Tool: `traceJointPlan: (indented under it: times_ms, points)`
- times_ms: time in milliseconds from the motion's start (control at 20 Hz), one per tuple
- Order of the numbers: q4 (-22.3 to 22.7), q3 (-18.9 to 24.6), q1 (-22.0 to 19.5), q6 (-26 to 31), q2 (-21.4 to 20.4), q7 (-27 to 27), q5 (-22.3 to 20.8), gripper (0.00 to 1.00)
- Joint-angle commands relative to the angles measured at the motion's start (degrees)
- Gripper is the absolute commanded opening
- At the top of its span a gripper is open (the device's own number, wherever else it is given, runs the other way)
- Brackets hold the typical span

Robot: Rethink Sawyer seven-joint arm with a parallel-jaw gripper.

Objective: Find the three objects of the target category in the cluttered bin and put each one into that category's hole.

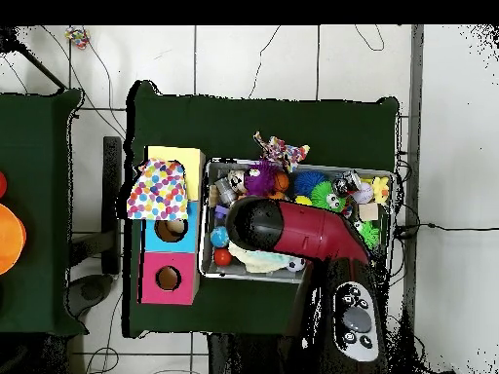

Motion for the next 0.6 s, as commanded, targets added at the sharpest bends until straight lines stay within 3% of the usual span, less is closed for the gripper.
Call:
traceJointPlan:
  times_ms: [50, 150, 250, 450, 600]
  points:
    - [-0.79, 5.62, -2.03, -5.39, 3.79, 6.98, -0.06, 1.0]
    - [-3.83, 4.51, 0.24, -2.84, 3.9, 9.81, 1.82, 1.0]
    - [-5.99, 5.07, 0.34, 2.65, 3.87, 9.08, 2.98, 1.0]
    - [-7.61, 4.26, -1.92, 4.99, 2.11, 5.11, 1.29, 1.0]
    - [-11.01, 3.37, -3.1, 7.69, 4.24, 3.5, 0.2, 1.0]
